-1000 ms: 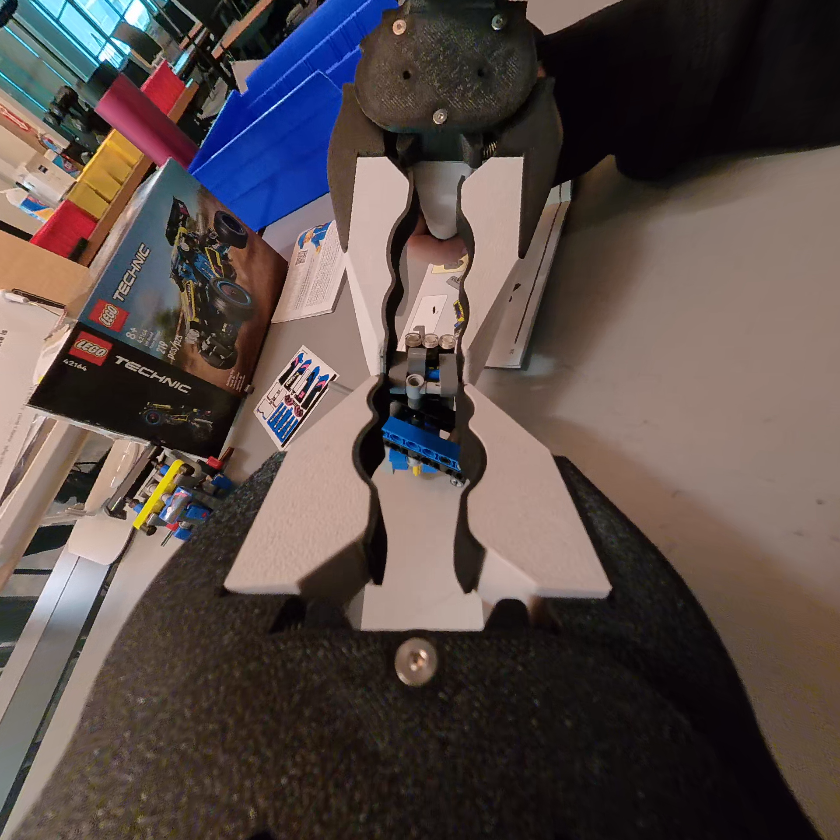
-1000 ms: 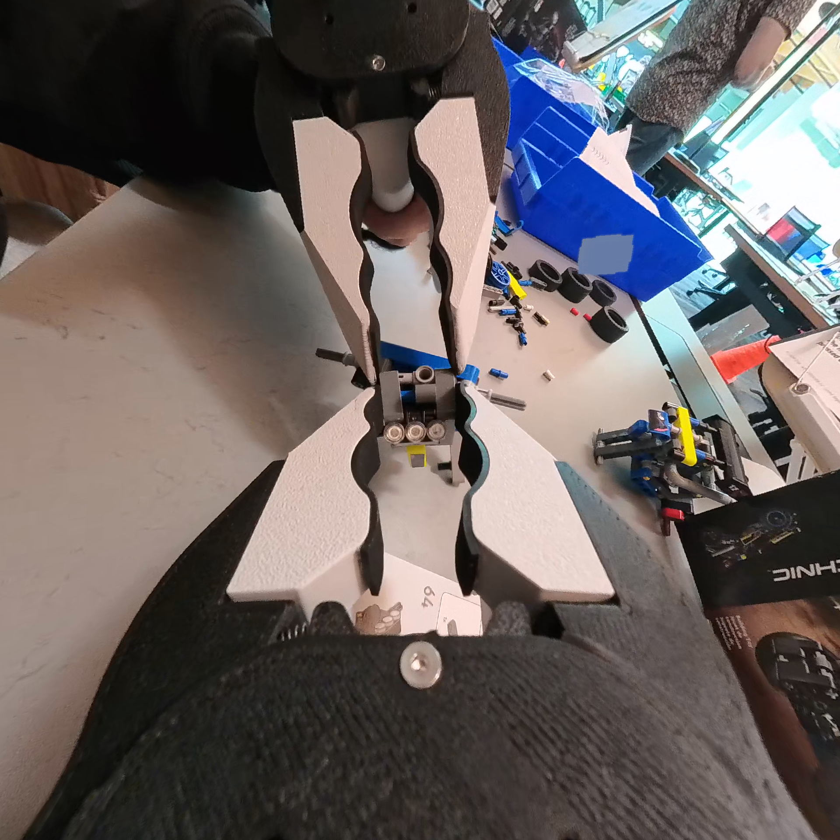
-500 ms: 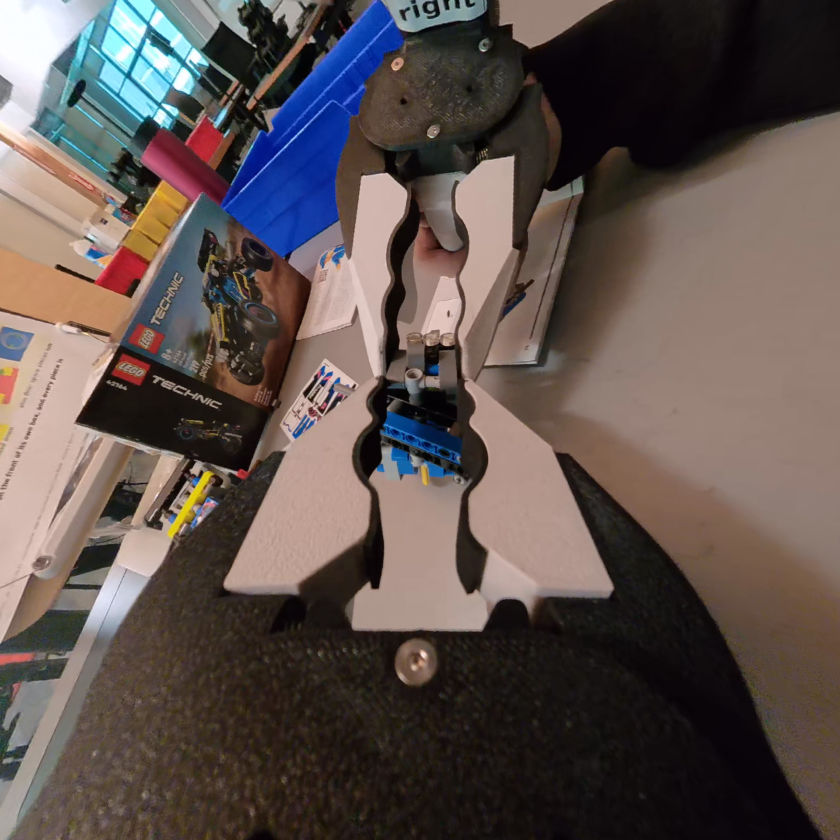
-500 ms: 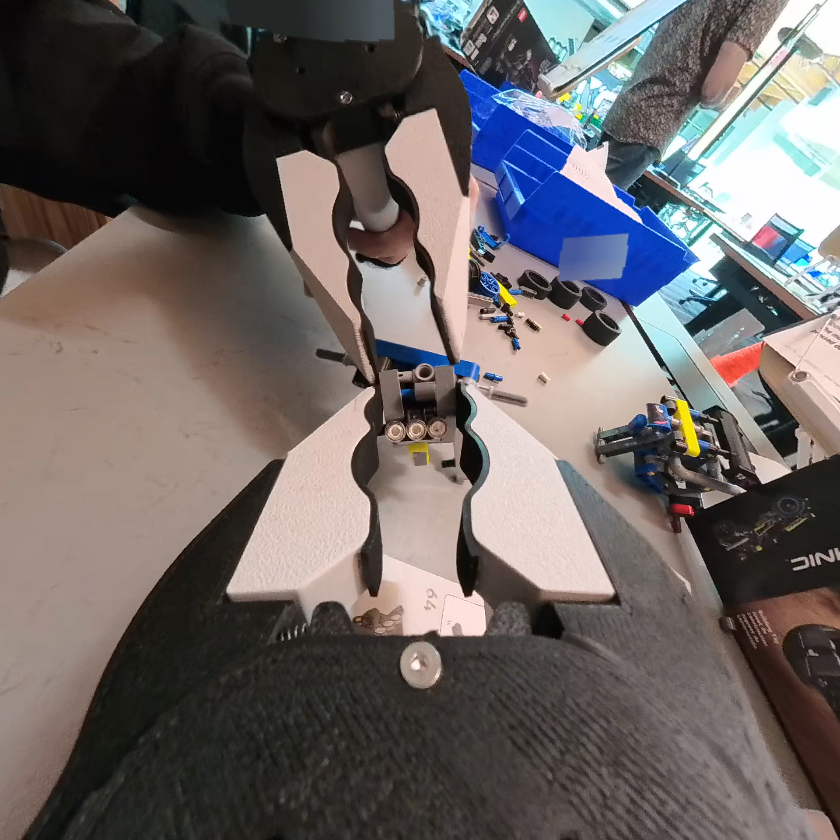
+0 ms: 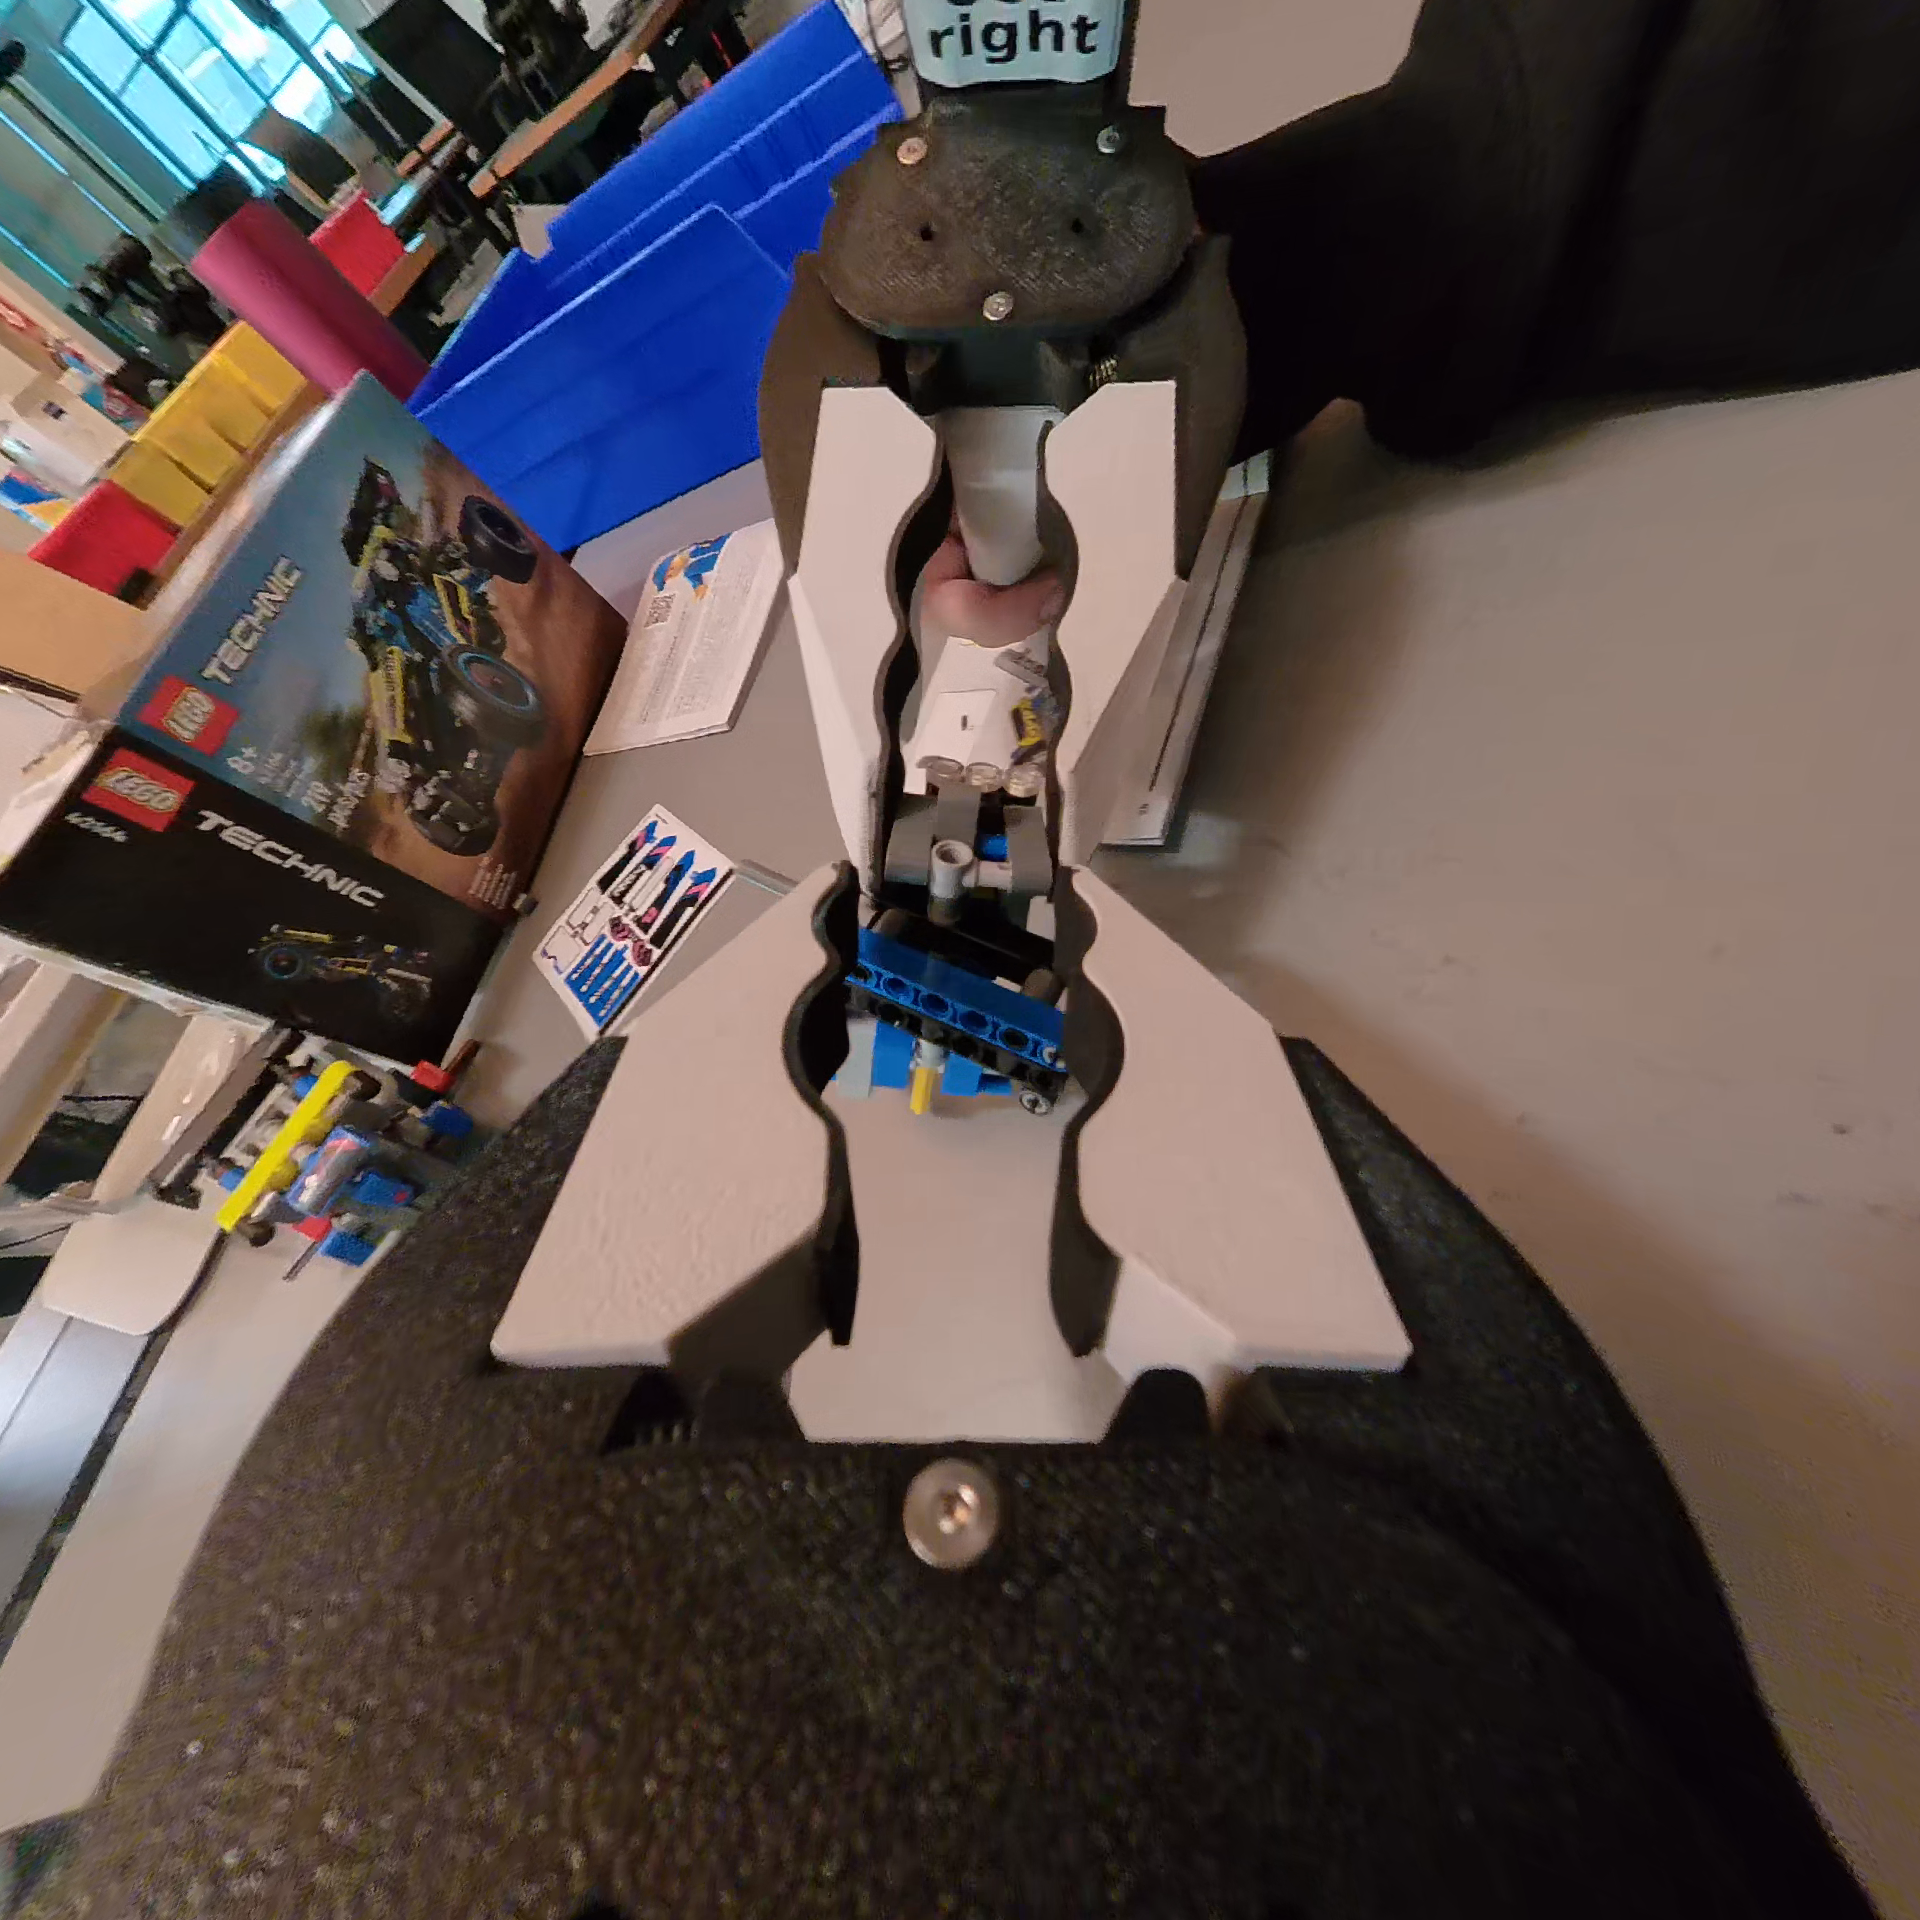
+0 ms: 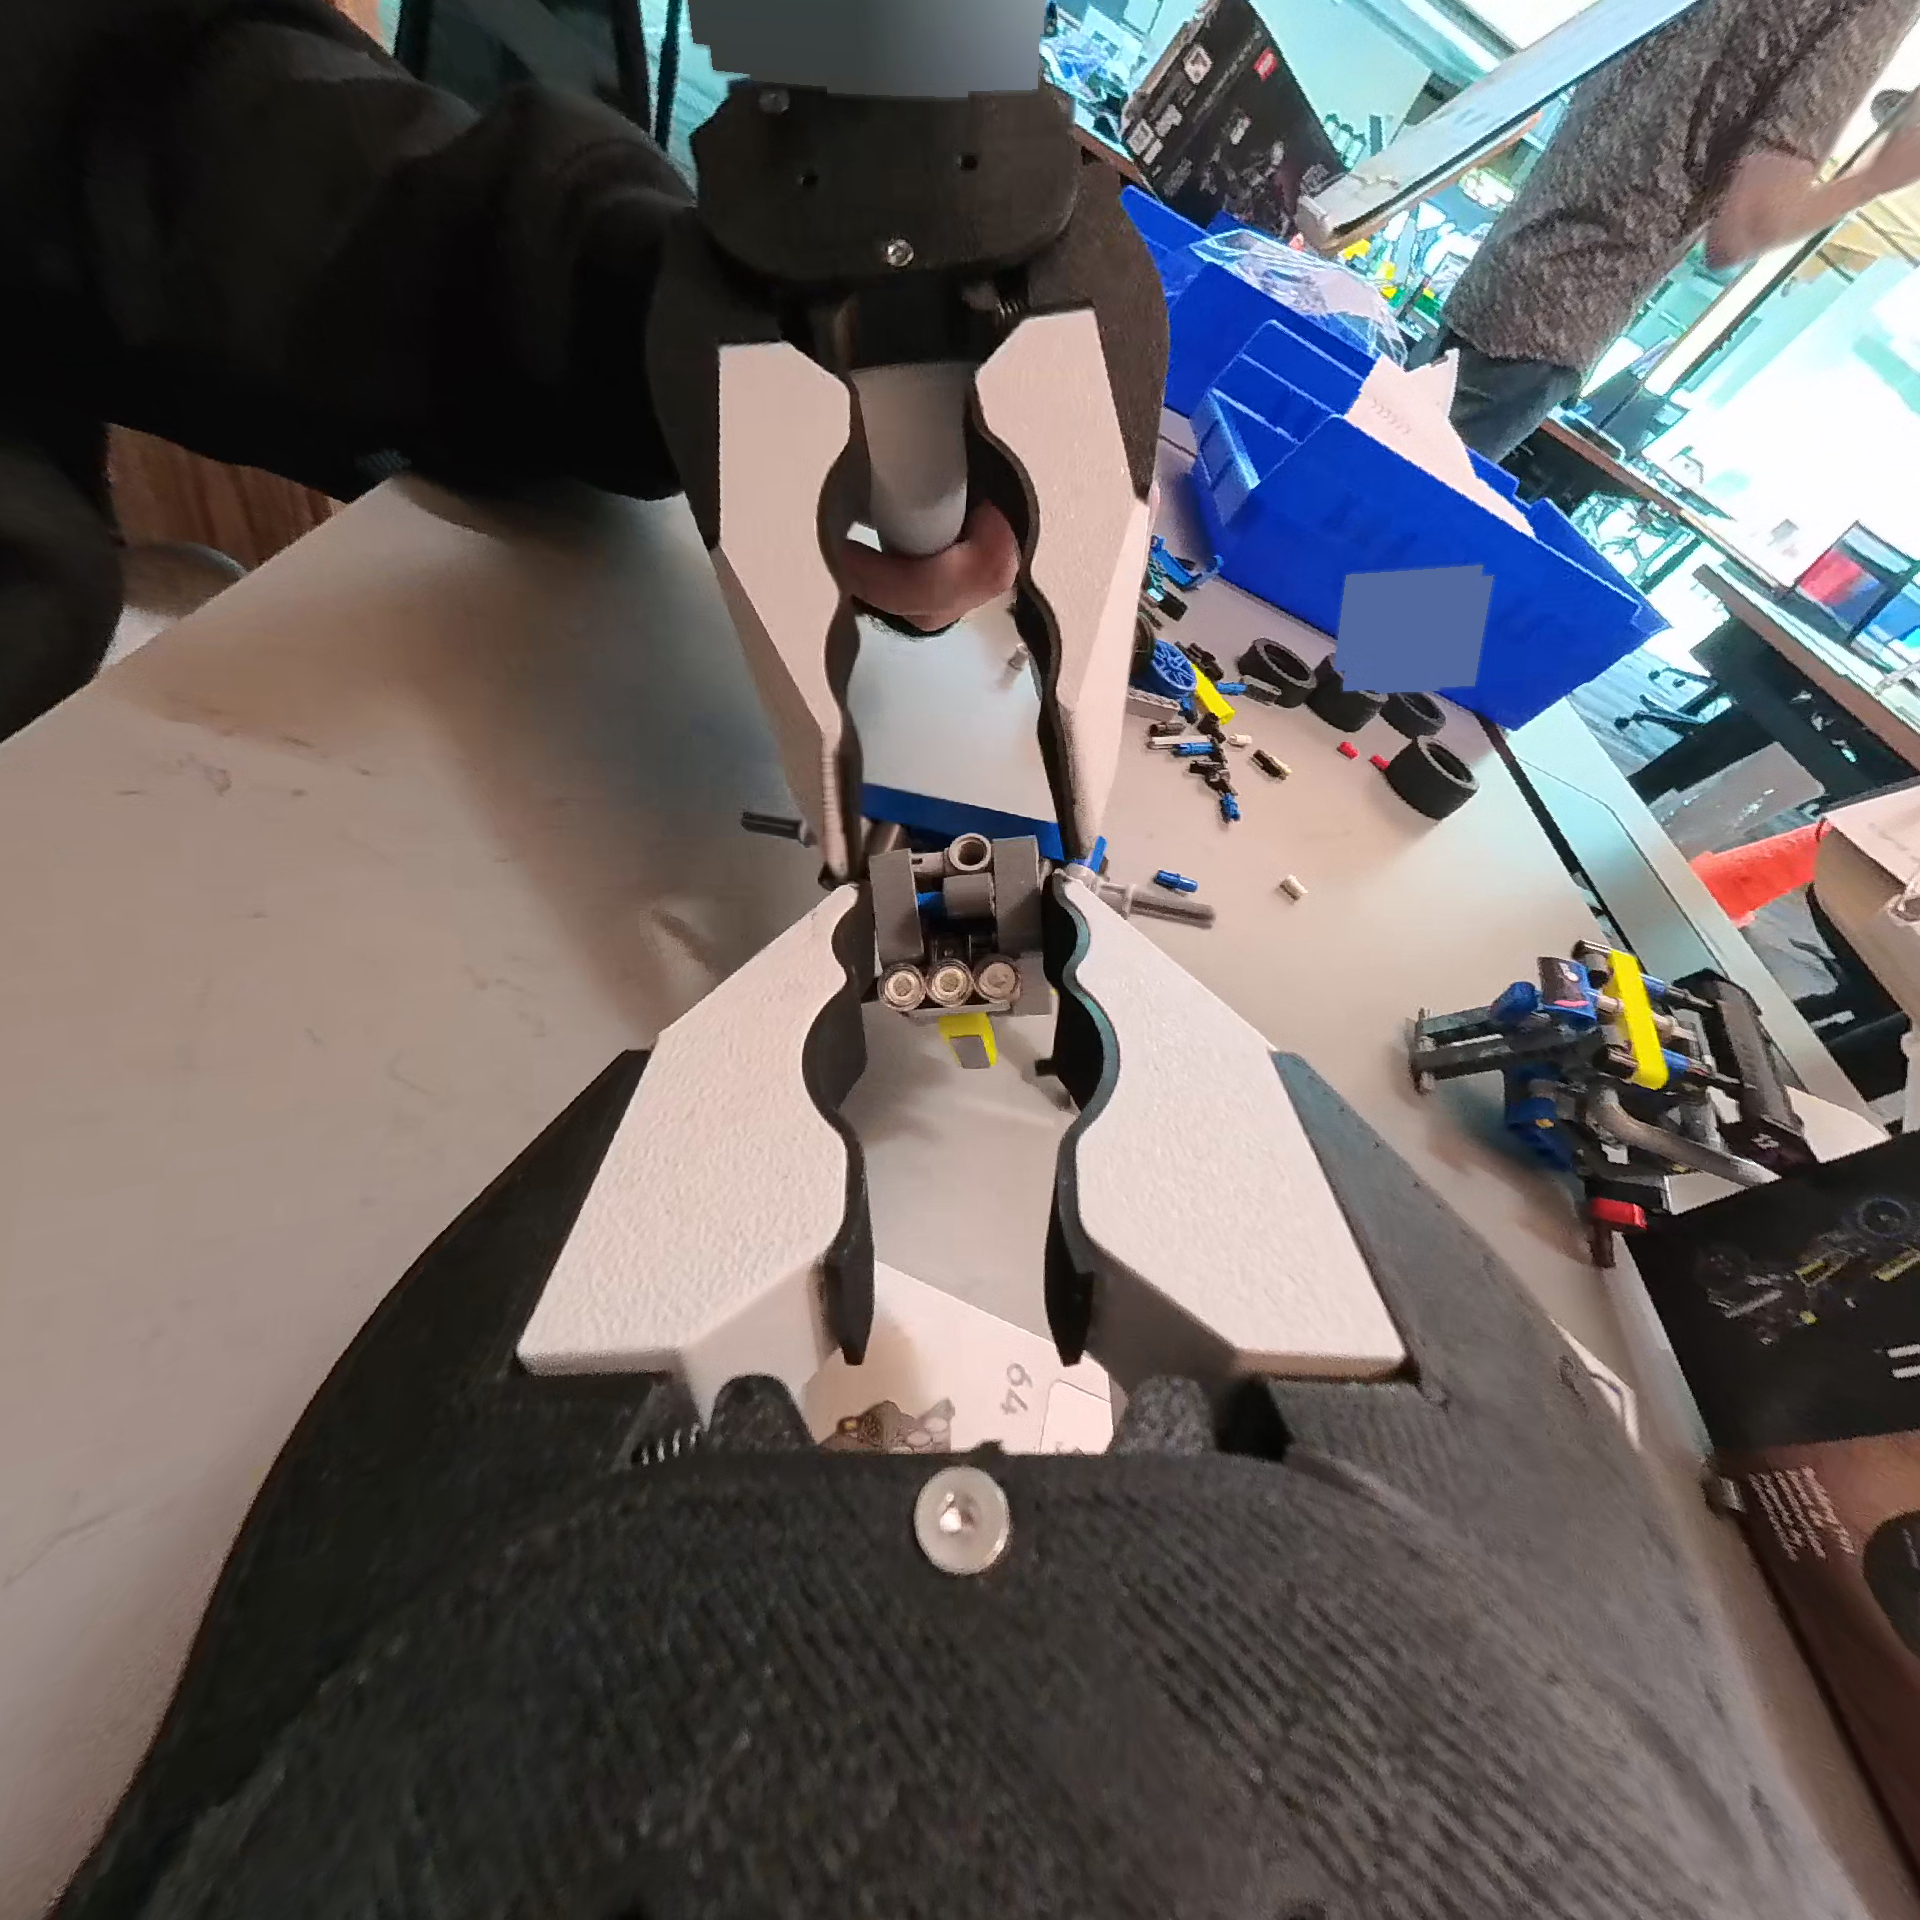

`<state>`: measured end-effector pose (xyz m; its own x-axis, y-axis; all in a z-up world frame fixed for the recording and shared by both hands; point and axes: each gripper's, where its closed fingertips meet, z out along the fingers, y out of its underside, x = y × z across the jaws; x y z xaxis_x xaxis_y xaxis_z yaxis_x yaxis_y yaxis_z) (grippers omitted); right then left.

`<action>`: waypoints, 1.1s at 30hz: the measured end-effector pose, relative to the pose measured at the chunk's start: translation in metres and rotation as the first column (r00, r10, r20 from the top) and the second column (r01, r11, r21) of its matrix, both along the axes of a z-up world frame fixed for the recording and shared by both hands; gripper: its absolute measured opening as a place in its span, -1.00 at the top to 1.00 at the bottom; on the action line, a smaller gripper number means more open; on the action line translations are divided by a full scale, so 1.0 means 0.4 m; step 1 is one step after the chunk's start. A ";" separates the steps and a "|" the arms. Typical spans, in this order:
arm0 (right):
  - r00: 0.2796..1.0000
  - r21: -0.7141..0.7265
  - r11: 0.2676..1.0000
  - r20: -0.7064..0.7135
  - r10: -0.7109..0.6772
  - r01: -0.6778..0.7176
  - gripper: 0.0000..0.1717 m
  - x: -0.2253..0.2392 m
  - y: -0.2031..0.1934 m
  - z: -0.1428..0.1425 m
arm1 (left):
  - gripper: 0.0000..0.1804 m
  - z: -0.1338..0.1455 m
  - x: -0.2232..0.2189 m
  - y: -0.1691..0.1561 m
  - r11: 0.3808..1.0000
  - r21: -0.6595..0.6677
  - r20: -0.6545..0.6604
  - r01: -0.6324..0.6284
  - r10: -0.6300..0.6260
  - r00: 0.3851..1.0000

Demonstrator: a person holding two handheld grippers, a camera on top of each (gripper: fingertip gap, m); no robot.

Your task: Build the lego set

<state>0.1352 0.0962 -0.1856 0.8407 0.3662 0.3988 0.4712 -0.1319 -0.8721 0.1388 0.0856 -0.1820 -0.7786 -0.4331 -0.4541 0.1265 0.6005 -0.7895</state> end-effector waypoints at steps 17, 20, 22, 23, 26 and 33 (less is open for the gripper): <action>1.000 -0.057 0.998 0.029 -0.003 0.004 0.66 0.003 0.003 -0.024 | 0.62 -0.032 0.003 0.019 0.987 0.162 0.075 -0.004 -0.008 0.997; 1.000 -0.035 0.999 -0.003 0.006 -0.006 0.67 -0.002 0.001 -0.009 | 0.58 -0.035 0.006 0.012 0.984 0.175 0.099 -0.014 -0.004 0.995; 1.000 -0.049 0.999 -0.024 0.015 -0.016 0.66 -0.004 -0.002 -0.013 | 0.62 -0.034 0.013 0.013 0.984 0.176 0.127 -0.027 0.004 0.992; 0.999 -0.050 0.999 -0.033 0.013 -0.015 0.66 -0.003 -0.002 -0.013 | 0.62 -0.032 0.016 0.012 0.985 0.168 0.136 -0.029 0.006 0.991; 0.998 -0.048 0.999 -0.058 0.019 -0.021 0.66 -0.005 -0.004 -0.010 | 0.62 -0.030 0.019 0.001 0.988 0.154 0.159 -0.025 0.000 0.987; 0.999 -0.009 0.999 -0.036 -0.034 0.034 0.66 0.017 0.005 -0.004 | 0.66 -0.026 0.038 0.014 0.984 0.160 0.219 -0.082 0.046 0.975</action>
